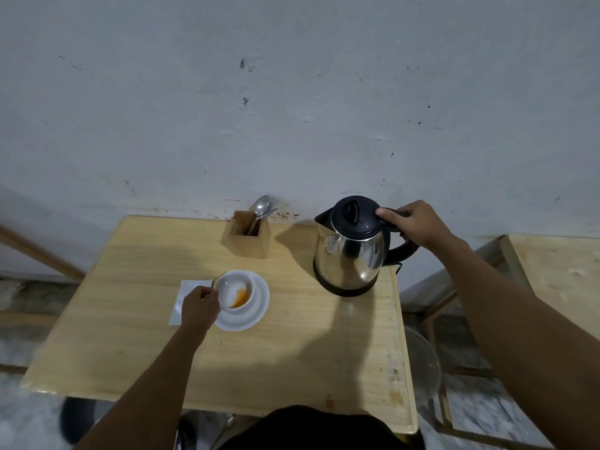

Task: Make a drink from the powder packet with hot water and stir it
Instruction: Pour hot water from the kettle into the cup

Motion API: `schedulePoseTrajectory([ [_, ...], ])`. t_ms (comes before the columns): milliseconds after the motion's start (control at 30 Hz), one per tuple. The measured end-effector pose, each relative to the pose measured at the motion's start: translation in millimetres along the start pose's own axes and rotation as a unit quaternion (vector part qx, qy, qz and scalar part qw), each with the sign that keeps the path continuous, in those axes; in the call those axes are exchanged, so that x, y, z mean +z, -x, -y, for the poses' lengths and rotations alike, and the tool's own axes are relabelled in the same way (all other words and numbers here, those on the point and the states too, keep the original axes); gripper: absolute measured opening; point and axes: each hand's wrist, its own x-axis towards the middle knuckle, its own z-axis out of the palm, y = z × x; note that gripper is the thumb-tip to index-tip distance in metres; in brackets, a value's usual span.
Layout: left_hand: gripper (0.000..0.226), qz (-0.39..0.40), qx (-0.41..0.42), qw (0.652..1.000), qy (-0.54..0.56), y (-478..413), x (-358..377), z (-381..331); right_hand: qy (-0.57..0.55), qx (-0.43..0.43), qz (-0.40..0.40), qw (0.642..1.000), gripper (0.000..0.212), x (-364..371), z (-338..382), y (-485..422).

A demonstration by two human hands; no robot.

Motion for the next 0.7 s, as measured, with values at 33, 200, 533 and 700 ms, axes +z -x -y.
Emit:
schedulePoseTrajectory([
  [33, 0.022, -0.004, 0.0, 1.0, -0.003, 0, 0, 0, -0.007, 0.0, 0.002, 1.0, 0.087, 0, -3, -3],
  [200, 0.023, -0.013, 0.003, 1.0, -0.019, 1, 0, -3, -0.038, -0.03, -0.043, 0.998, 0.096, 7, -13, -5],
  [533, 0.018, 0.005, 0.003, 1.0, -0.002, 7, -5, -4, -0.018, -0.09, -0.093, 0.991, 0.072, 17, 16, 18],
  [700, 0.02, 0.02, 0.012, 0.999, 0.029, 7, -8, -4, -0.012, -0.112, -0.107, 0.988, 0.074, 19, 47, 29],
])
